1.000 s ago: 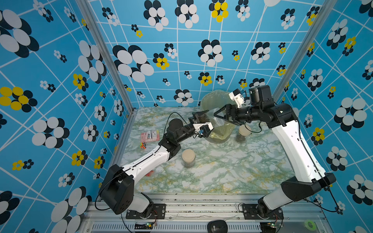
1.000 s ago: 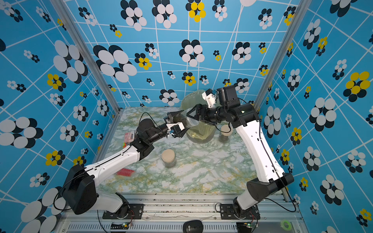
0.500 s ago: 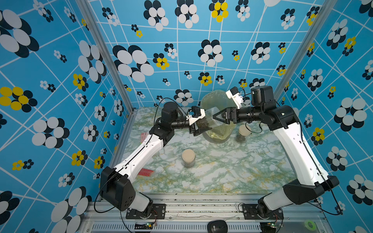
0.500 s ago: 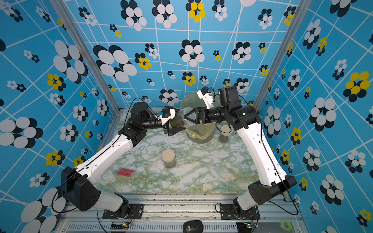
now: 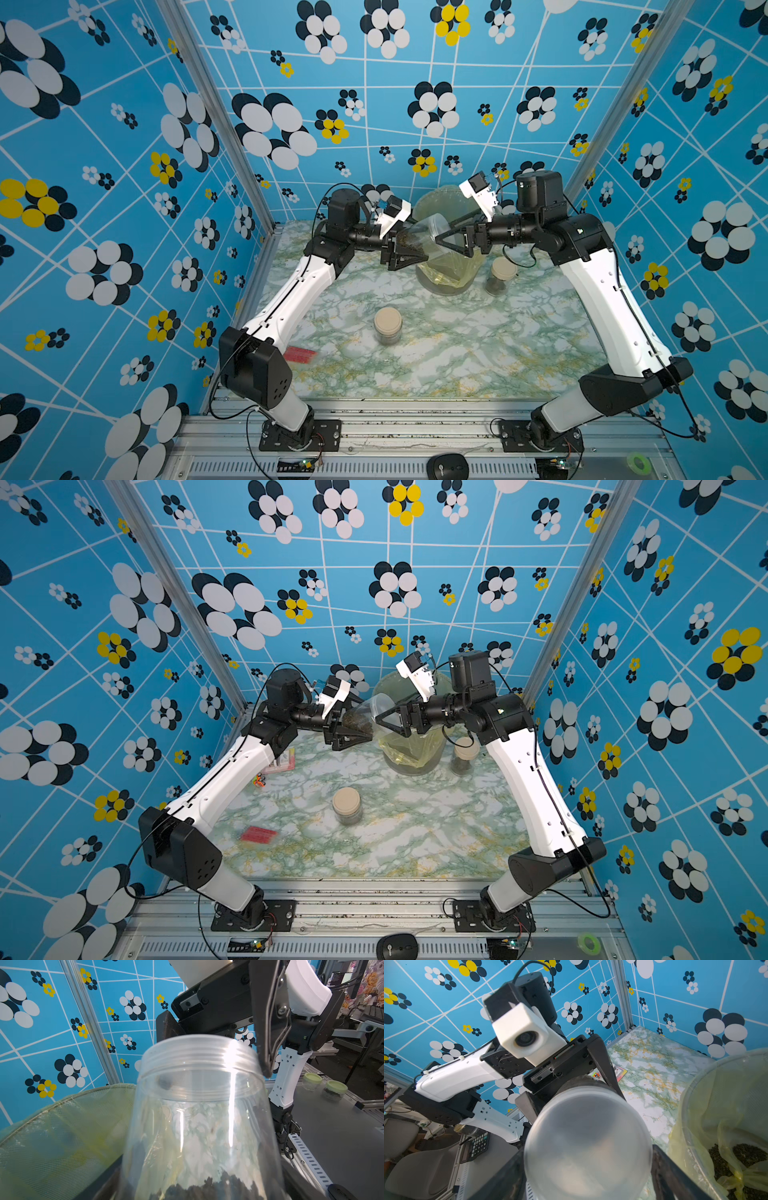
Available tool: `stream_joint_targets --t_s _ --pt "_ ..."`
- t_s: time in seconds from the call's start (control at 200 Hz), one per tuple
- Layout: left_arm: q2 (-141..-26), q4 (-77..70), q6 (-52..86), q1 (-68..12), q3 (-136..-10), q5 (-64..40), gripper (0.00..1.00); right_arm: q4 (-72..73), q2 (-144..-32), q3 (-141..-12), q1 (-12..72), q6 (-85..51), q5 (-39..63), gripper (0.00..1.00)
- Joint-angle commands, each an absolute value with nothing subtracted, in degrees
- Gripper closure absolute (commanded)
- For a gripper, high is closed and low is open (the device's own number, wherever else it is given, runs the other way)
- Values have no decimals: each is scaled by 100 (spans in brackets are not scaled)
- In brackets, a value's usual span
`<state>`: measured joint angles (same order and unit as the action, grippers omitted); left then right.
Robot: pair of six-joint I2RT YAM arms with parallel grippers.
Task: Empty moldy tea leaves from jars
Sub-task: Unscrew the lid from the jar.
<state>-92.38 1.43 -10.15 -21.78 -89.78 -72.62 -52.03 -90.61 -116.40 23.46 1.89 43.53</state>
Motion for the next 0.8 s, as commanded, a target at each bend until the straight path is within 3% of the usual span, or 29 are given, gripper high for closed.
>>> stream_joint_targets --t_s 0.0,0.41,0.795 --pt "-9258 -362 -499 -2059 -9513 -7640 44 -6242 -9375 -11705 2364 966 4394 35" --pt "-9319 -439 -596 -2106 -9468 -7412 44 -6231 -9382 -11883 2338 1022 4119 1" --pt "-8881 -648 -1349 -2127 -8798 -6515 43 -5218 -8463 -11138 2329 -418 3839 1"
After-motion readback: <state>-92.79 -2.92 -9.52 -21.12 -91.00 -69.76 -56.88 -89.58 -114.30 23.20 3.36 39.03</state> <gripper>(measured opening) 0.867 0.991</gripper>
